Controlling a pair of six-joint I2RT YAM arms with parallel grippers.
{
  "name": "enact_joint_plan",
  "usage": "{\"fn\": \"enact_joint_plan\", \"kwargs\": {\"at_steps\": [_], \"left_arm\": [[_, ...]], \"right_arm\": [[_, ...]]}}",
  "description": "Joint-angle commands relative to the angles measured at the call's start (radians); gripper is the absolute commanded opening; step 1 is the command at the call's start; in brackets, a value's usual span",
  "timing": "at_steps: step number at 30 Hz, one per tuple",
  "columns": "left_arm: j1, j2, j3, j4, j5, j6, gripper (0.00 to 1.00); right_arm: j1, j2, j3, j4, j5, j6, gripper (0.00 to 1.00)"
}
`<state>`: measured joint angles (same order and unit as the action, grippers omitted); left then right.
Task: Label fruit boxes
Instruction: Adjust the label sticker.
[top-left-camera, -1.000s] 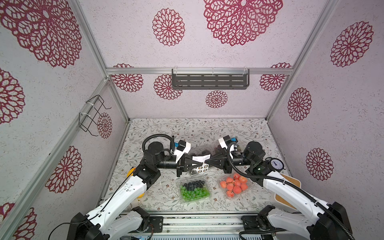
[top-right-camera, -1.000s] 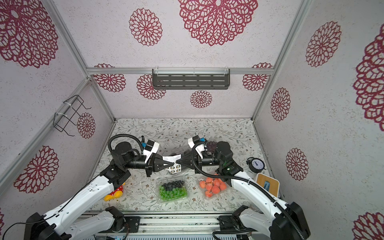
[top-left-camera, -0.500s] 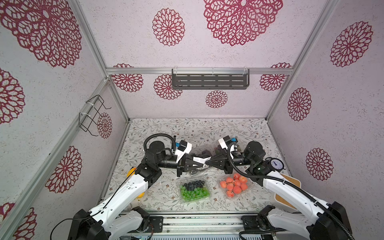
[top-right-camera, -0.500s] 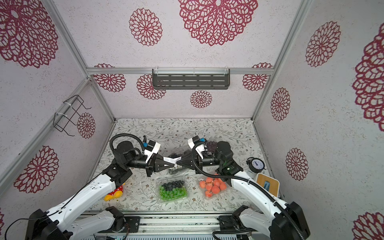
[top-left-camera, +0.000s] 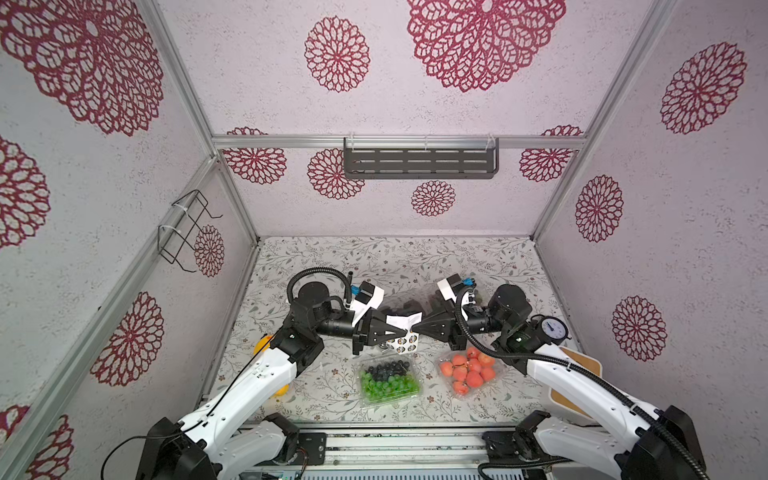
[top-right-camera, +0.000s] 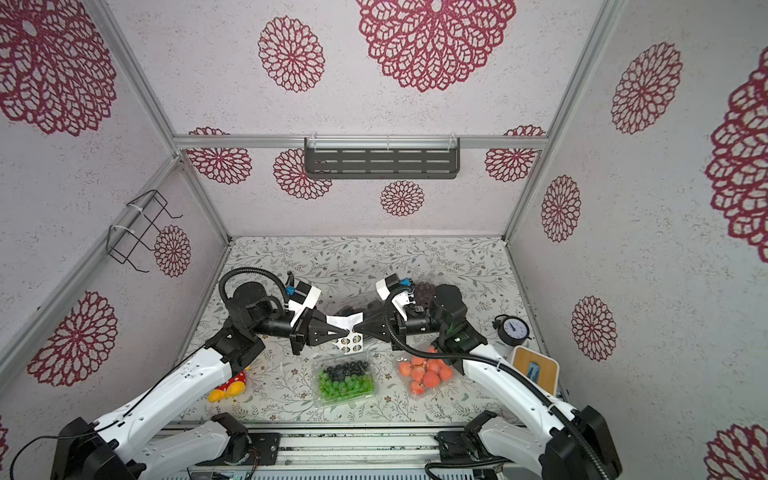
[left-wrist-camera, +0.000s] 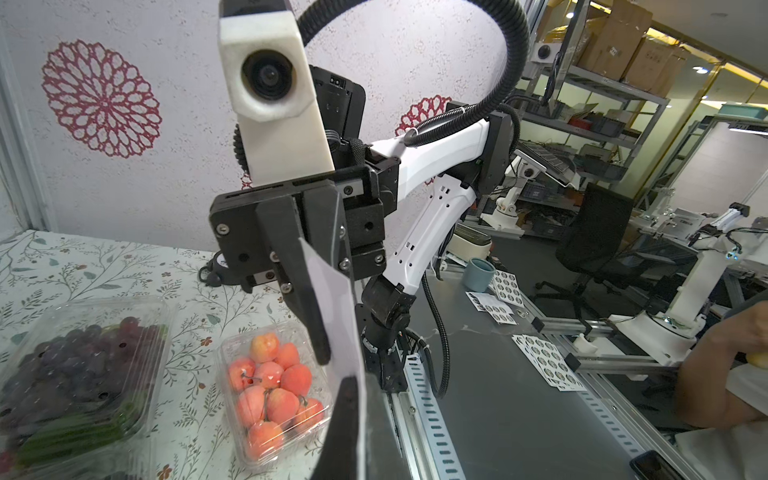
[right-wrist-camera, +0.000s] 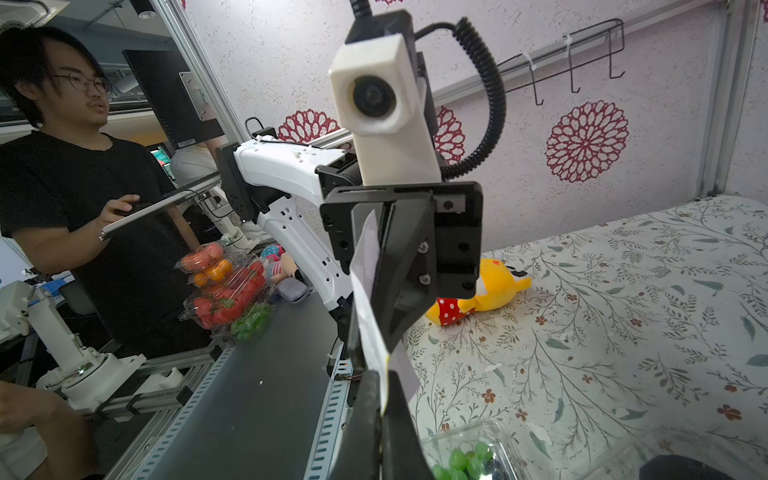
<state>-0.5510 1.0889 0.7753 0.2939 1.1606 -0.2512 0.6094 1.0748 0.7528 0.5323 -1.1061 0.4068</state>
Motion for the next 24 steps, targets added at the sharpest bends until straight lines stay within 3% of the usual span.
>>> {"fn": "enact_joint_plan", "kwargs": {"at_steps": [1, 7, 16, 20, 24], "left_arm": [[-0.003, -0.010, 0.007, 0.005, 0.033, 0.009, 0.00], [-0.007, 0.007, 0.012, 0.034, 0.055, -0.005, 0.00], [-0.011, 0.027, 0.022, 0.047, 0.071, -0.014, 0.00], [-0.012, 0.023, 0.021, 0.064, 0.092, -0.021, 0.00], [-0.014, 0.024, 0.020, 0.070, 0.105, -0.022, 0.00]], "right_arm": [[-0.003, -0.035, 0.009, 0.023, 0.019, -0.028, 0.01], [0.000, 0.021, 0.007, 0.140, -0.034, 0.058, 0.06], [-0.003, 0.008, -0.011, 0.133, -0.052, 0.032, 0.10], [-0.005, -0.018, -0.010, 0.054, -0.010, -0.025, 0.23], [-0.009, -0.029, -0.012, 0.028, 0.022, -0.045, 0.26]]}}
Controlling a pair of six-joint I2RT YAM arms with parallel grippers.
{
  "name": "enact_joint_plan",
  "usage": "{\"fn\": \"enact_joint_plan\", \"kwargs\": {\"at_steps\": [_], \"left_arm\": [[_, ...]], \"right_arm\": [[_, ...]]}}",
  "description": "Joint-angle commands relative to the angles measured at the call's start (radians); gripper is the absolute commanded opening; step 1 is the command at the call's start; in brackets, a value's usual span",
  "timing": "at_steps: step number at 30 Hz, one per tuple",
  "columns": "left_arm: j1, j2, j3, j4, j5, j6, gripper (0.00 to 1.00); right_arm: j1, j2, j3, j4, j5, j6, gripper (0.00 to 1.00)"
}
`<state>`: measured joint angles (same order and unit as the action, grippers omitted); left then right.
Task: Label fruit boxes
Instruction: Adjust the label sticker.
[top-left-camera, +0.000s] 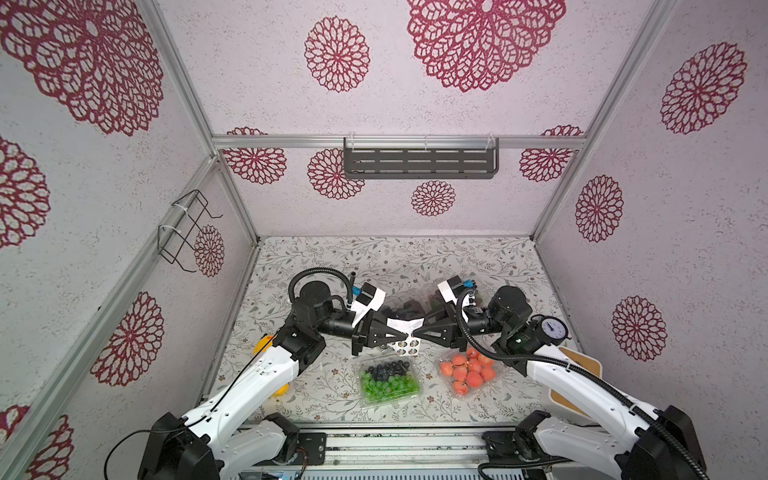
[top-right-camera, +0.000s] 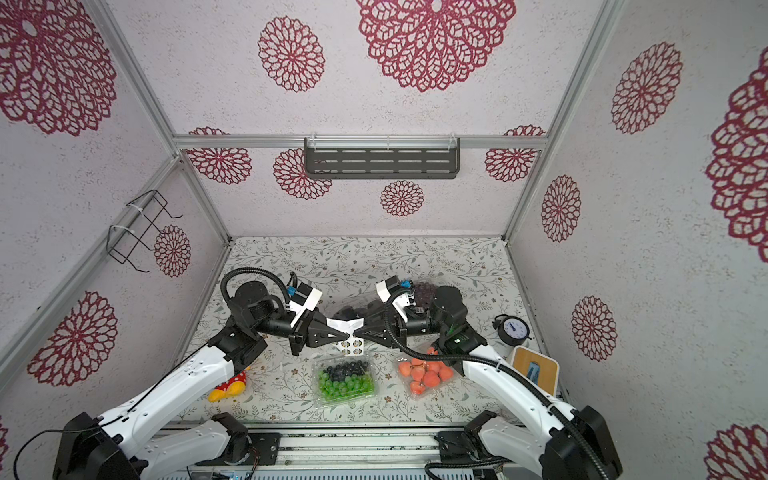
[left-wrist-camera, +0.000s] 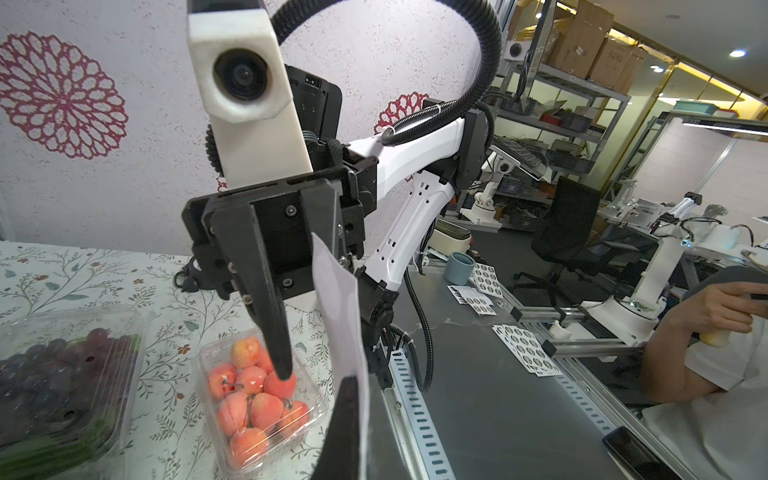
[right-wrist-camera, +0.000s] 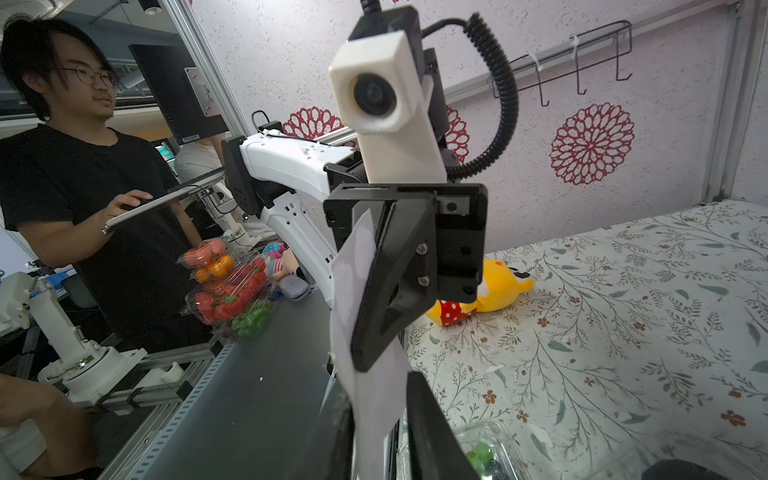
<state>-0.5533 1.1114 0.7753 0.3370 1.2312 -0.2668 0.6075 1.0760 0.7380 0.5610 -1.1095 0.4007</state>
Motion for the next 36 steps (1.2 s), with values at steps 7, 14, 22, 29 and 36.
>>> {"fn": "enact_joint_plan", "kwargs": {"at_steps": [7, 14, 22, 29, 36], "left_arm": [[-0.018, 0.016, 0.031, 0.034, 0.041, -0.012, 0.00], [-0.019, 0.027, 0.042, 0.029, 0.041, -0.006, 0.00], [-0.022, 0.051, 0.054, 0.034, 0.053, -0.005, 0.00], [-0.023, 0.061, 0.055, 0.043, 0.062, -0.008, 0.00], [-0.025, 0.072, 0.055, 0.056, 0.062, -0.012, 0.00]], "right_arm": [[-0.008, 0.019, 0.010, 0.083, 0.016, 0.019, 0.28], [0.003, 0.008, -0.021, 0.129, -0.022, 0.025, 0.29], [0.003, 0.019, -0.034, 0.139, -0.014, 0.019, 0.28], [0.003, 0.017, -0.017, 0.119, -0.011, -0.006, 0.27], [0.002, 0.040, -0.024, 0.178, -0.033, 0.023, 0.22]]}}
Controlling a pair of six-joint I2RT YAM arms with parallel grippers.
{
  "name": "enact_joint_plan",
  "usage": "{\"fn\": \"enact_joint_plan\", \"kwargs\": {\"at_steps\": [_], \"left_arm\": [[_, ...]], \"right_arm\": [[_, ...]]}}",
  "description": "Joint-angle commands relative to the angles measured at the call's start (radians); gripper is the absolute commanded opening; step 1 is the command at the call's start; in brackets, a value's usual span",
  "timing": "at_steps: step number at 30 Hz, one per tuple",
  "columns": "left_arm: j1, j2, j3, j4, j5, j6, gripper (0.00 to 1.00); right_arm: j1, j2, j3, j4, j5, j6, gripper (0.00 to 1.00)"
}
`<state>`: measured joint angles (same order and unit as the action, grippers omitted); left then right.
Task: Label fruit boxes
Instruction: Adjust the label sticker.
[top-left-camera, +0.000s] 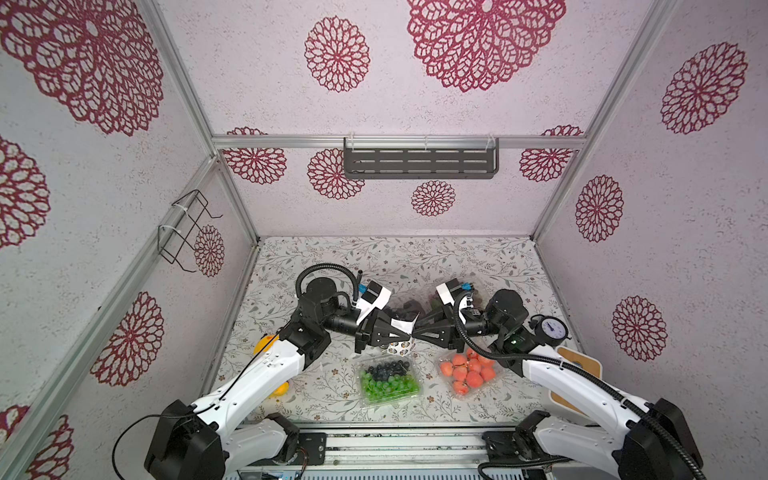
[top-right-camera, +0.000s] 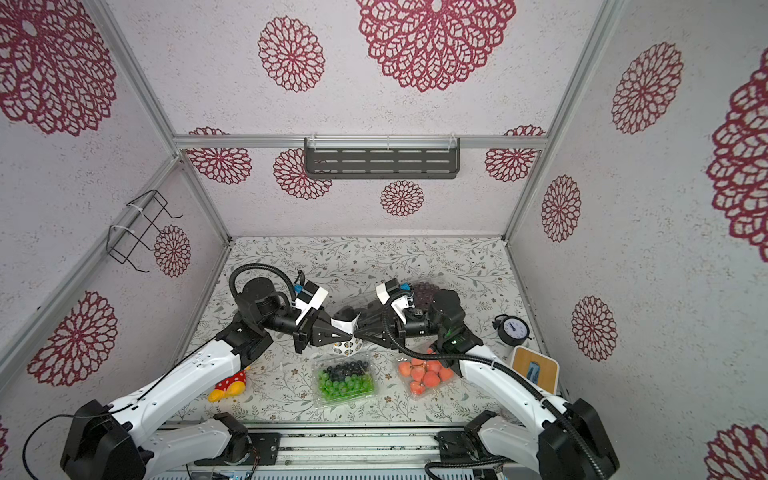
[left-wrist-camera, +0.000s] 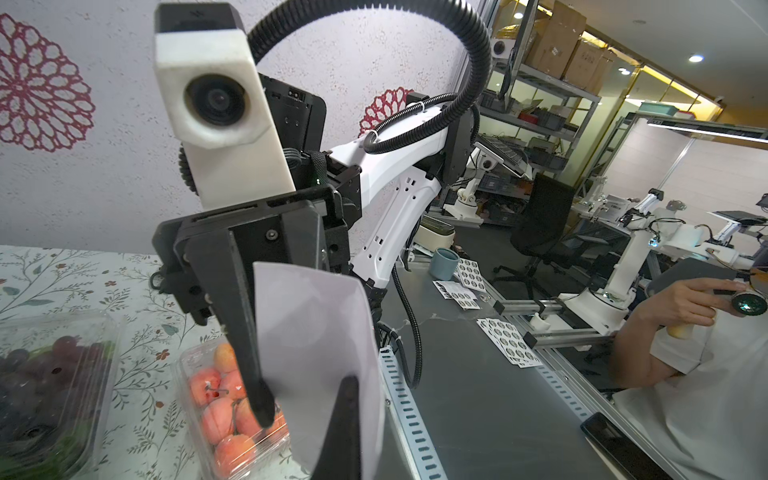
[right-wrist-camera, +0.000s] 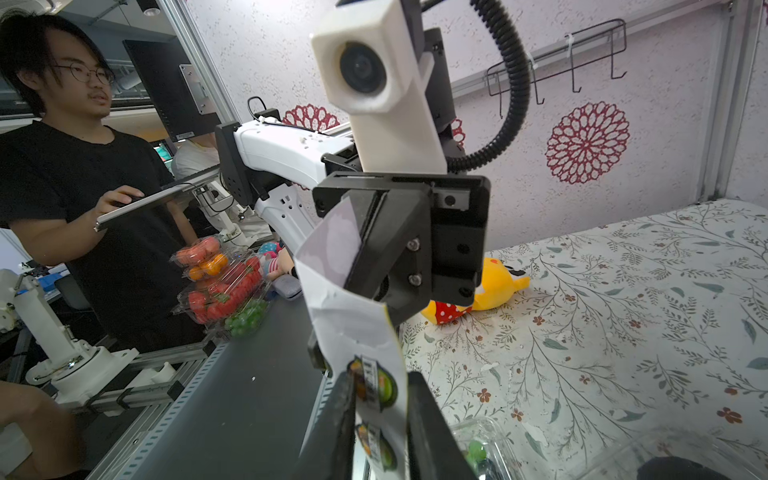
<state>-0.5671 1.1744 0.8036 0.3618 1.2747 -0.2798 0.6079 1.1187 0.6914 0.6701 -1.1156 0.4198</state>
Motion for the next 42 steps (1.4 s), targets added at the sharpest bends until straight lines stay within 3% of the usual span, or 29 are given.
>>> {"fn": "enact_joint_plan", "kwargs": {"at_steps": [1, 13, 26, 29, 34, 40, 42], "left_arm": [[-0.011, 0.012, 0.026, 0.032, 0.019, 0.001, 0.00], [-0.009, 0.008, 0.029, 0.012, 0.043, 0.014, 0.00], [-0.010, 0.030, 0.039, 0.018, 0.053, 0.010, 0.00], [-0.010, 0.029, 0.039, 0.018, 0.056, 0.011, 0.00], [-0.010, 0.029, 0.039, 0.019, 0.051, 0.012, 0.00], [-0.007, 0.023, 0.037, 0.015, 0.046, 0.008, 0.00], [-0.004, 0.014, 0.031, 0.017, 0.043, 0.009, 0.07]], "right_arm": [[0.002, -0.005, 0.020, 0.078, -0.029, 0.010, 0.22], [-0.003, -0.009, -0.010, 0.158, -0.074, 0.034, 0.16], [-0.003, -0.004, -0.016, 0.214, -0.074, 0.059, 0.20], [-0.003, -0.012, -0.031, 0.250, -0.092, 0.071, 0.16], [-0.003, -0.032, -0.038, 0.236, -0.100, 0.058, 0.00], [-0.003, -0.075, -0.051, 0.197, -0.111, 0.025, 0.00], [-0.003, -0.092, -0.040, 0.122, -0.103, -0.021, 0.00]]}}
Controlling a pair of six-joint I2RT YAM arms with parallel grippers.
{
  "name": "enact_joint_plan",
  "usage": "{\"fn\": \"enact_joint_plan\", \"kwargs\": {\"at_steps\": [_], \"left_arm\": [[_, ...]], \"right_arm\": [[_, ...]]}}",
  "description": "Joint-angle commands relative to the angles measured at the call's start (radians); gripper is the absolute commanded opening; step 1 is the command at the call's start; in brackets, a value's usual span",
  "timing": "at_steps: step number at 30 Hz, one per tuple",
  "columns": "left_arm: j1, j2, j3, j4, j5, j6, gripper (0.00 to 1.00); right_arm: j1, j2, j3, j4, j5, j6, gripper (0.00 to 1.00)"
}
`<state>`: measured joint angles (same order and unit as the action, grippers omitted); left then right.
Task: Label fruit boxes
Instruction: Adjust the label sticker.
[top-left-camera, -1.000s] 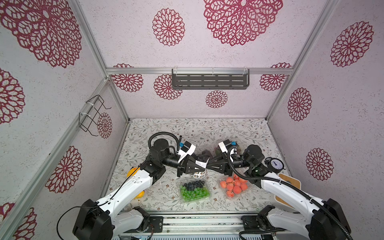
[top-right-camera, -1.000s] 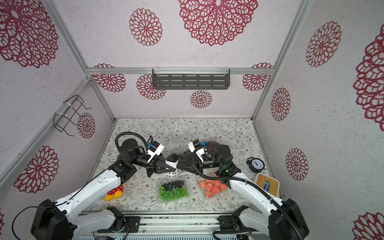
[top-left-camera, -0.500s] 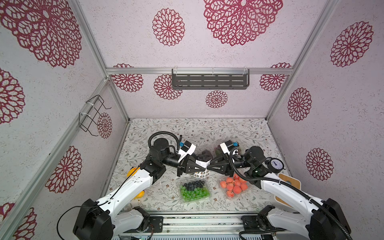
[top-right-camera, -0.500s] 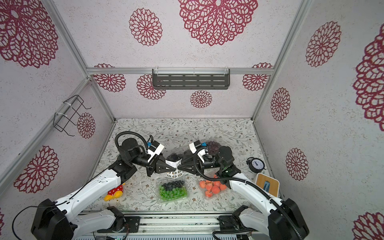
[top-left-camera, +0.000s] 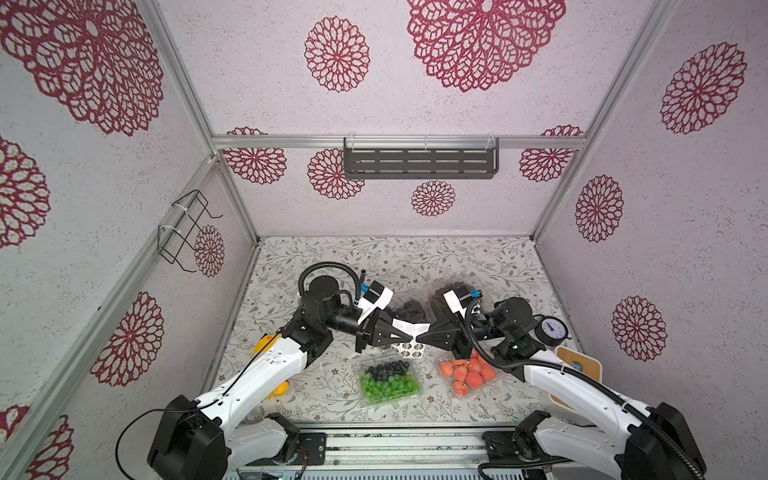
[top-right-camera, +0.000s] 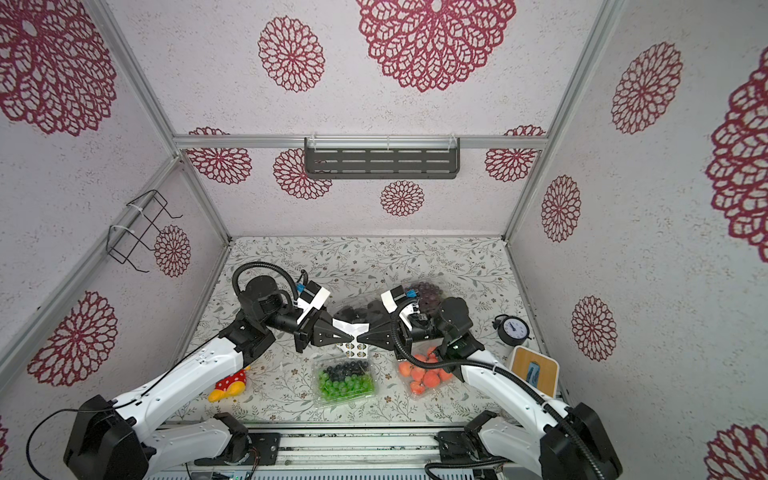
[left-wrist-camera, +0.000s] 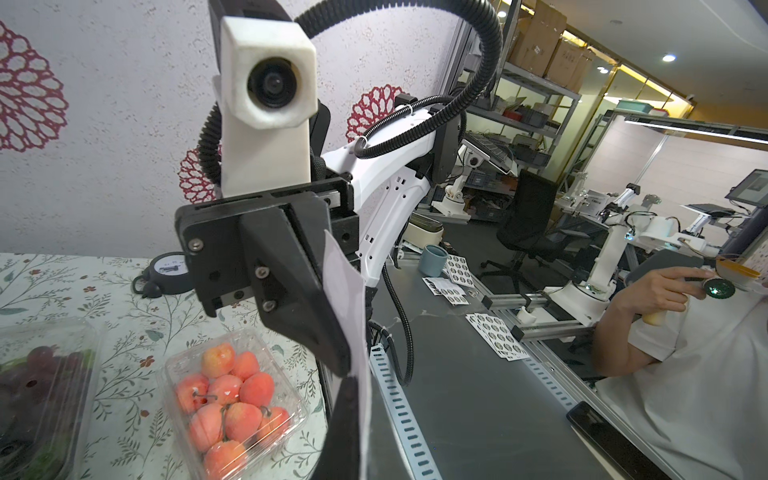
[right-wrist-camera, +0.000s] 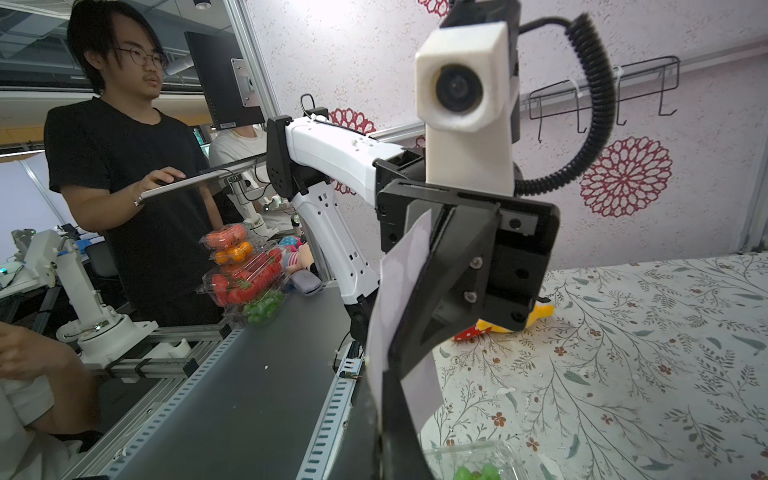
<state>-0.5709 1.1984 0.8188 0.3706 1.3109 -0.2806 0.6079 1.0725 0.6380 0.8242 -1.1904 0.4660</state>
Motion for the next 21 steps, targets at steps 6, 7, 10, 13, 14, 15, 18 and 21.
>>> {"fn": "enact_joint_plan", "kwargs": {"at_steps": [6, 7, 10, 13, 14, 15, 18, 21], "left_arm": [[0.006, -0.046, -0.001, 0.004, -0.004, 0.022, 0.05], [0.006, -0.049, -0.001, -0.004, -0.004, 0.027, 0.05], [0.006, -0.045, 0.004, -0.031, -0.005, 0.043, 0.09], [0.006, -0.019, 0.020, -0.057, 0.016, 0.052, 0.04], [0.006, -0.010, 0.026, -0.060, 0.021, 0.053, 0.03], [0.006, -0.001, 0.030, -0.064, 0.024, 0.052, 0.03], [0.006, 0.018, 0.044, -0.070, 0.024, 0.052, 0.00], [0.006, 0.024, 0.049, -0.075, 0.035, 0.055, 0.00]], "right_arm": [[-0.003, -0.045, 0.023, -0.059, -0.026, -0.073, 0.00], [-0.003, -0.043, 0.025, -0.058, -0.024, -0.072, 0.00], [-0.003, -0.035, 0.028, -0.053, -0.020, -0.067, 0.00], [-0.003, -0.026, 0.033, -0.031, -0.021, -0.048, 0.00], [-0.003, -0.024, 0.034, -0.027, -0.021, -0.046, 0.00], [-0.003, -0.022, 0.035, -0.021, -0.021, -0.041, 0.00], [-0.002, -0.009, 0.036, 0.006, -0.027, -0.021, 0.00], [-0.002, 0.002, 0.037, 0.025, -0.032, -0.009, 0.00]]}}
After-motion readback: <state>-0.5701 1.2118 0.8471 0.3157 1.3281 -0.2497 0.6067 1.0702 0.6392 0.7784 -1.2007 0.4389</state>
